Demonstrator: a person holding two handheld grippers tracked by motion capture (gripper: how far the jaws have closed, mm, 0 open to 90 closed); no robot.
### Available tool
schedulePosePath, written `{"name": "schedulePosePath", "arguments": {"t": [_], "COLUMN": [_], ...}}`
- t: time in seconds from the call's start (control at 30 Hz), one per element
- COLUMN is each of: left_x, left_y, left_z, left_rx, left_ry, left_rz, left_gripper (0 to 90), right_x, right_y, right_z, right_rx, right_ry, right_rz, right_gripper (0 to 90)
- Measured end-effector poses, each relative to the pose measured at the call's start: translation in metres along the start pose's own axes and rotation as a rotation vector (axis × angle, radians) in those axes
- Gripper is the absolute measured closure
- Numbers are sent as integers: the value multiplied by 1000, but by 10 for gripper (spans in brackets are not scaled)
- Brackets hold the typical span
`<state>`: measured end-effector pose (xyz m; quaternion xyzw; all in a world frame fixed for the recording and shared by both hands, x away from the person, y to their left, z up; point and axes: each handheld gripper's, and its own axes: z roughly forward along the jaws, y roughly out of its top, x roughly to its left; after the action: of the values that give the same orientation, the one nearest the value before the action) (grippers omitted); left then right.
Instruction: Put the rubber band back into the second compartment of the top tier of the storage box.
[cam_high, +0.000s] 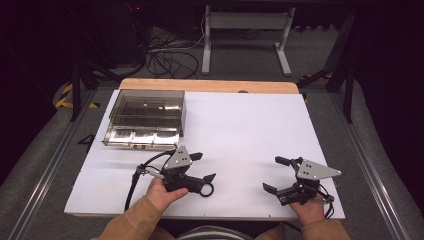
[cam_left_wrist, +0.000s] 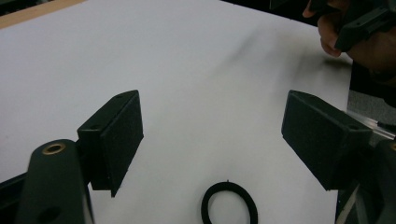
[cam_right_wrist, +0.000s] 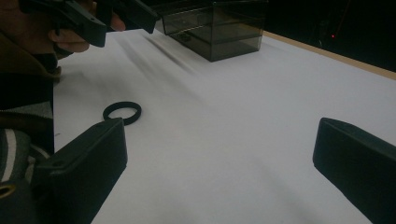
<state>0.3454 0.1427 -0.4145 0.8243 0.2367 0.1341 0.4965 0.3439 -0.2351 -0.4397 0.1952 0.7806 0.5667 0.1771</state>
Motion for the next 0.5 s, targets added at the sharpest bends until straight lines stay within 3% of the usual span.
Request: {"name": "schedulePosePath", "arguments": {"t": [0.5], "left_x": [-1], "left_y": [-10], "left_z": [15], "left_rx": [151], "left_ry": [3], "left_rz": [-1], "left_gripper": [281], "right_x": [0], "right_y": [0], "right_z": [0], "right_rx": [3], "right_ry": [7], "right_rz": [-1], "right_gripper": [35]}}
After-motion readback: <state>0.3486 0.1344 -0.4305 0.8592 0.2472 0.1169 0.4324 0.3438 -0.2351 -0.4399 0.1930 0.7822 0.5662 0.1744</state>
